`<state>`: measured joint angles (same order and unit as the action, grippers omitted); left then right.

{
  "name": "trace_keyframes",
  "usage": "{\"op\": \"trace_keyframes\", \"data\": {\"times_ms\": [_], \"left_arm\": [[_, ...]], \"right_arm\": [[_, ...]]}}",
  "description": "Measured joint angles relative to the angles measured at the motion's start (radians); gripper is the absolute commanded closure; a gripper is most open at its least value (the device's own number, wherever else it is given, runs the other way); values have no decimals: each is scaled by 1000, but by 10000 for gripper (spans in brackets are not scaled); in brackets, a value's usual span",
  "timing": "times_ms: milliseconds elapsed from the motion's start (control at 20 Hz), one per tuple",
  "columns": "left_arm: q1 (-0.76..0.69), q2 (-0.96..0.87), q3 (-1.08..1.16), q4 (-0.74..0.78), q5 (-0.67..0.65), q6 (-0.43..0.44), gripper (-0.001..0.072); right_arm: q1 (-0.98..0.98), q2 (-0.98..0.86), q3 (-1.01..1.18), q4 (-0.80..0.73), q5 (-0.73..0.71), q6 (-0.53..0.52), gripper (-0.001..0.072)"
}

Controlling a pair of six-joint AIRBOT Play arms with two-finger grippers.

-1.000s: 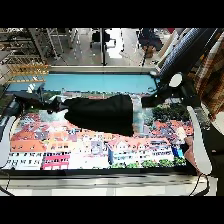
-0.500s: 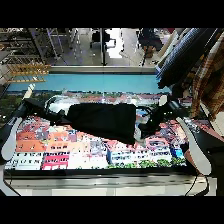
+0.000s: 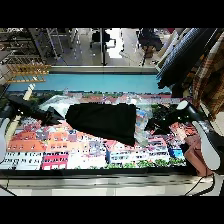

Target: Fold the clothes and pants, and hang the long-sleeved shirts on hangers.

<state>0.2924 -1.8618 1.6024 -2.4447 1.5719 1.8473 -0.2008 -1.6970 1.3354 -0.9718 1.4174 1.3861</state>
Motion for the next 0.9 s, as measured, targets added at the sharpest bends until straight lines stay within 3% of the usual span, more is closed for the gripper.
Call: {"op": "trace_keyframes", "data": {"times_ms": [200,550,600,700,850,900], "left_arm": [[-9,34,0,-8,13,0,293],[-105,48,0,-54,35,60,294],[-126,48,0,-55,34,74,294],[-167,48,0,-47,-1,98,326],[-217,48,0,10,-108,117,599],[-230,46,0,27,-137,118,607]], "right_arm": [[-46,-27,-101,166,-147,-94,12],[3,-149,-139,548,-211,-316,29],[20,-161,-136,576,-214,-335,142],[53,-180,-126,588,-237,-368,688],[80,-177,-93,608,-209,-382,690],[84,-161,-84,573,-198,-364,691]]}}
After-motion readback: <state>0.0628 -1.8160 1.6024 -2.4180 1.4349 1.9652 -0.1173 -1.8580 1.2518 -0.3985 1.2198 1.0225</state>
